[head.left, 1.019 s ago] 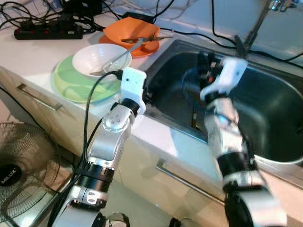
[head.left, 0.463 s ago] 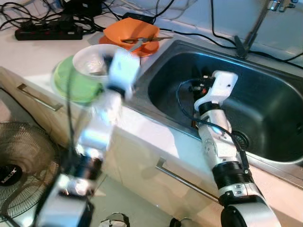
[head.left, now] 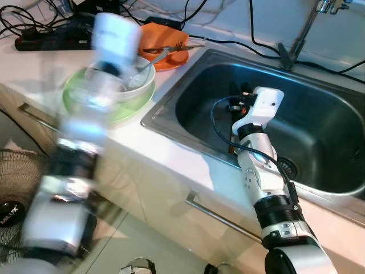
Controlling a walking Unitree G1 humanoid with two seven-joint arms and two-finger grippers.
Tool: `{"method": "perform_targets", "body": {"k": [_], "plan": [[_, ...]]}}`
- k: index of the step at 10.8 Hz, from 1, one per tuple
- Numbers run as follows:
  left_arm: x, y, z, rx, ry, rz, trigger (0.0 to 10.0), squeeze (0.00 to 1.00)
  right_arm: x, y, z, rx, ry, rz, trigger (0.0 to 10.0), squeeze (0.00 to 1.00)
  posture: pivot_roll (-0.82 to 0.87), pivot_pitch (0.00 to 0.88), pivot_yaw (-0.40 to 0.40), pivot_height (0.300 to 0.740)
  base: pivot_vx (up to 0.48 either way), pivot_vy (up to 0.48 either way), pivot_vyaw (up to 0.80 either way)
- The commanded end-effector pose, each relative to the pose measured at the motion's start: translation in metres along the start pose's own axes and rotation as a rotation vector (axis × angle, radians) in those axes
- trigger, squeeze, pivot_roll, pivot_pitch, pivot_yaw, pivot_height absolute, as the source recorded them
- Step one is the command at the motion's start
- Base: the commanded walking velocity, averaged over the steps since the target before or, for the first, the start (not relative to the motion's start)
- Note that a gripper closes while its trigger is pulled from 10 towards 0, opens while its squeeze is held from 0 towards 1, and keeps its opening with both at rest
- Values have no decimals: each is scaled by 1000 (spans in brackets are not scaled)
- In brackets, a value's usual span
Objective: Kitchen organization
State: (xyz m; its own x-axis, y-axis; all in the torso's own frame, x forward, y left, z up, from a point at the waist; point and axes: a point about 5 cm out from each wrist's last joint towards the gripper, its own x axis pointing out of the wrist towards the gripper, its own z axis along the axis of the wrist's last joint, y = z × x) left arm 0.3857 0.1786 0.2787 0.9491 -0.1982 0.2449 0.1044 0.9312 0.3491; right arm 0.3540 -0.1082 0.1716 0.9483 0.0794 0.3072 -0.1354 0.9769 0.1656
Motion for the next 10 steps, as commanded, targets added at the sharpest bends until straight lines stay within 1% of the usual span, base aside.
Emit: {"method": "perform_targets", "body": {"k": [1, 2, 3, 4, 6, 7, 8, 9, 10], "plan": [[4, 10, -8, -21, 54, -68, 10000, 0, 0, 1, 1, 1, -2, -4, 10000, 0, 80, 22, -9, 740, 0, 0, 0], [5, 18, -14, -15, 108, -103, 10000, 0, -1, 2, 0, 5, 1, -6, 10000, 0, 80, 15, -6, 740, 0, 0, 0], [5, 26, -21, -29, 175, -196, 10000, 0, 0, 3, 0, 7, 2, -6, 10000, 0, 80, 9, -3, 740, 0, 0, 0], [6, 34, -25, 19, 217, -246, 10000, 0, 0, 4, 0, 11, 3, -5, 10000, 0, 81, 10, -2, 740, 0, 0, 0], [10, 42, -21, 6, 236, -297, 10000, 0, 0, 5, -1, 14, 7, -1, 10000, 0, 85, 24, -2, 740, 0, 0, 0], [12, 47, -19, -10, 250, -284, 10000, 0, 0, 5, -1, 17, 11, -2, 10000, 0, 85, 31, 0, 740, 0, 0, 0], [13, 48, -20, -28, 260, -282, 10000, 0, -1, 6, -2, 20, 13, -1, 10000, 0, 84, 34, 0, 740, 0, 0, 0], [13, 48, -21, -16, 271, -279, 10000, 0, -1, 7, -2, 21, 13, -1, 10000, 0, 80, 42, 3, 740, 0, 0, 0], [18, 44, -14, -27, 221, -265, 10000, 0, -2, 5, -2, 21, 14, -7, 10000, 0, 76, 49, 4, 740, 0, 0, 0]]}}
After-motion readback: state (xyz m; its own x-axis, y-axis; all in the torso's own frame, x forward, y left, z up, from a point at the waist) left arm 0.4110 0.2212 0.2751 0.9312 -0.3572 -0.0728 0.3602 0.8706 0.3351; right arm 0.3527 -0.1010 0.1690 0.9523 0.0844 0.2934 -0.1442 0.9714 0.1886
